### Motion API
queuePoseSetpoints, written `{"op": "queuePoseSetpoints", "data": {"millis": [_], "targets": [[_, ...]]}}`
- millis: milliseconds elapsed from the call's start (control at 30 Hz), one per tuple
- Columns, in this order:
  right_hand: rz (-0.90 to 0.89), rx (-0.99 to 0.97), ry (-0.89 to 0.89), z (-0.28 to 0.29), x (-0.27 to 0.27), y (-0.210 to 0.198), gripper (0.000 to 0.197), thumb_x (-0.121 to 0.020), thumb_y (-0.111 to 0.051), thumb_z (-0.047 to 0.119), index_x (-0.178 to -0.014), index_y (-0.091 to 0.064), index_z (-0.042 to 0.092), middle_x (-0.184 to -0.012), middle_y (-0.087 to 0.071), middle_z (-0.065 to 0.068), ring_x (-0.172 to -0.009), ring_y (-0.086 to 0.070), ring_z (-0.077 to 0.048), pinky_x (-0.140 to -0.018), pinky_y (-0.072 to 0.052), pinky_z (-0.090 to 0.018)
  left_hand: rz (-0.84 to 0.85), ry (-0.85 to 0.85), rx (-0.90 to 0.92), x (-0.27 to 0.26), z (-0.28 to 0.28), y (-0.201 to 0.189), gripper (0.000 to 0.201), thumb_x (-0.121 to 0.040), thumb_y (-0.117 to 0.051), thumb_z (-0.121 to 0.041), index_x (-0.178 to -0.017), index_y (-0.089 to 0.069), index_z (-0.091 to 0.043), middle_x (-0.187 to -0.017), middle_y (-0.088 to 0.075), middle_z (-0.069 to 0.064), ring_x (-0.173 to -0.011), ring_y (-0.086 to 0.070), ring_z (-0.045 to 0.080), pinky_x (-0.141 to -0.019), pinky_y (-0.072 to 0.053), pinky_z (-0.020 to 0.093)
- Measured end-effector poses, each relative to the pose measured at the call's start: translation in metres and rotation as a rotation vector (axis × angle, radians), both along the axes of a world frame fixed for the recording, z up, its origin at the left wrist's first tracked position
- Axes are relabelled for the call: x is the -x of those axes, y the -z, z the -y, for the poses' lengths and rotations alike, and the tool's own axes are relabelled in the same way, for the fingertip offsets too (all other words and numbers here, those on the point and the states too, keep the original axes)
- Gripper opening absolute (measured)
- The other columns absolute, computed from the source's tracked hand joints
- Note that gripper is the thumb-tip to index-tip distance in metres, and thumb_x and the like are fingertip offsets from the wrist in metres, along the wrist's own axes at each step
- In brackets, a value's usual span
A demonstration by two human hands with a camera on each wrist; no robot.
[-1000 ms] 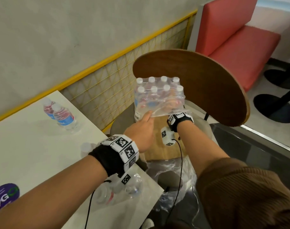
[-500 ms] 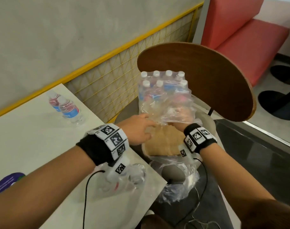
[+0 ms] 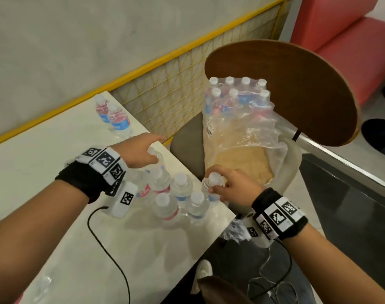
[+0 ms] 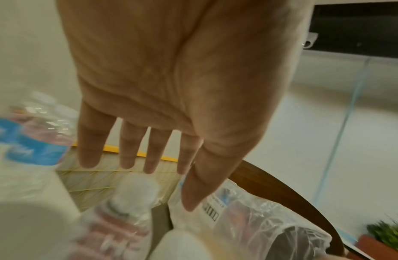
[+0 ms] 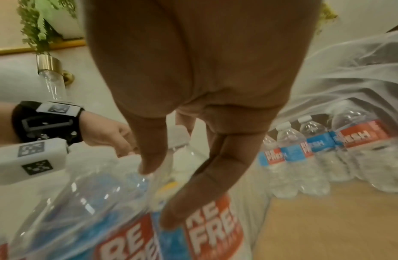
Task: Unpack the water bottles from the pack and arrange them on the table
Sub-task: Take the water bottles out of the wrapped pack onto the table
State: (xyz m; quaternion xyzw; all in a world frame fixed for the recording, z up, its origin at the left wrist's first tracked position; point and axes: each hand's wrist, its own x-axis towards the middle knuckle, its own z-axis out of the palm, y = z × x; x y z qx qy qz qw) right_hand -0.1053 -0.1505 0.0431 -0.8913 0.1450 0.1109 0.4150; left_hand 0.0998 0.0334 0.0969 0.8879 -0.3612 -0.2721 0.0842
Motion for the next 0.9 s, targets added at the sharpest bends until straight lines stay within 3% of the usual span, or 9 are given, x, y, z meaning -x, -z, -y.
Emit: {"op": "queuePoseSetpoints", "data": {"millis": [133, 300, 400, 500, 600, 633, 700, 767, 900], "targets": [[-0.022, -0.201, 0.104, -0.005, 0.009, 0.02, 0.051, -0.086, -0.064, 0.029, -0.128, -0.039, 0.042, -0.103, -0.062, 0.004, -0.08, -0.068, -0.019, -0.063, -0.059, -0.034, -0.15, -0.168, 0.116, 0.005, -0.036, 0.02, 0.072, -0.088, -0.052, 0.0, -0.148, -0.021, -0.025, -0.151, -0.031, 0.005, -0.138, -0.032, 0.024, -0.109, -0.028, 0.032], [-0.149, -0.284, -0.002, -0.004, 0.019, 0.05, 0.113, -0.072, -0.077, 0.01, -0.146, 0.004, 0.036, -0.137, -0.039, 0.011, -0.13, -0.041, -0.014, -0.104, -0.039, -0.03, -0.442, -0.486, 0.385, 0.003, -0.063, 0.042, 0.071, -0.093, -0.054, -0.009, -0.149, -0.015, -0.027, -0.149, -0.035, 0.002, -0.135, -0.037, 0.022, -0.101, -0.035, 0.035], [-0.123, -0.341, 0.014, -0.012, 0.022, 0.07, 0.134, -0.059, -0.088, 0.018, -0.145, 0.014, 0.035, -0.144, -0.03, 0.013, -0.134, -0.034, -0.011, -0.113, -0.031, -0.036, -0.592, -0.739, 0.671, 0.01, -0.074, 0.052, 0.057, -0.096, -0.051, -0.027, -0.146, -0.024, -0.029, -0.142, -0.042, 0.0, -0.13, -0.041, 0.018, -0.097, -0.038, 0.035], [-0.096, -0.353, 0.082, -0.022, 0.021, 0.079, 0.137, -0.058, -0.09, 0.018, -0.145, 0.014, 0.032, -0.143, -0.028, 0.015, -0.132, -0.034, -0.01, -0.109, -0.031, -0.03, -0.715, -0.903, 0.813, 0.017, -0.085, 0.07, 0.045, -0.098, -0.044, -0.02, -0.142, -0.033, -0.028, -0.14, -0.046, 0.0, -0.128, -0.043, 0.021, -0.094, -0.038, 0.035], [-0.059, -0.347, 0.104, -0.026, 0.021, 0.085, 0.137, -0.058, -0.09, 0.02, -0.145, 0.015, 0.032, -0.145, -0.024, 0.016, -0.134, -0.031, -0.009, -0.109, -0.03, -0.028, -0.618, -0.818, 0.634, 0.024, -0.107, 0.099, 0.067, -0.089, -0.046, 0.01, -0.146, -0.023, -0.019, -0.149, -0.035, 0.013, -0.105, -0.051, 0.02, -0.082, -0.045, 0.037], [-0.057, -0.339, 0.106, -0.027, 0.02, 0.086, 0.137, -0.058, -0.09, 0.021, -0.145, 0.015, 0.032, -0.145, -0.022, 0.017, -0.134, -0.03, -0.009, -0.109, -0.029, -0.028, -0.56, -0.721, 0.496, 0.027, -0.114, 0.108, 0.082, -0.084, -0.053, 0.012, -0.149, -0.014, -0.019, -0.151, -0.029, 0.014, -0.11, -0.051, 0.023, -0.083, -0.046, 0.039], [-0.067, -0.322, 0.112, -0.027, 0.018, 0.087, 0.137, -0.058, -0.09, 0.024, -0.146, 0.015, 0.031, -0.144, -0.021, 0.018, -0.134, -0.029, -0.008, -0.11, -0.028, -0.027, -0.499, -0.485, 0.263, 0.04, -0.121, 0.12, 0.123, -0.065, -0.079, -0.004, -0.149, 0.01, -0.024, -0.155, -0.017, 0.006, -0.134, -0.035, 0.026, -0.103, -0.04, 0.043], [-0.083, -0.3, 0.109, -0.028, 0.013, 0.088, 0.137, -0.057, -0.09, 0.026, -0.146, 0.013, 0.03, -0.142, -0.022, 0.018, -0.133, -0.03, -0.008, -0.11, -0.028, -0.027, -0.488, -0.328, 0.227, 0.053, -0.116, 0.122, 0.155, -0.04, -0.089, -0.034, -0.144, 0.026, -0.026, -0.151, -0.009, -0.007, -0.138, -0.025, 0.017, -0.114, -0.03, 0.042], [-0.108, -0.258, 0.084, -0.035, 0.006, 0.09, 0.136, -0.055, -0.091, 0.028, -0.147, 0.01, 0.028, -0.141, -0.025, 0.015, -0.13, -0.032, -0.008, -0.111, -0.029, -0.031, -0.44, -0.392, 0.361, 0.067, -0.104, 0.141, 0.166, -0.028, -0.087, -0.064, -0.136, 0.036, -0.037, -0.155, 0.008, -0.015, -0.144, -0.017, 0.016, -0.117, -0.026, 0.046]]}}
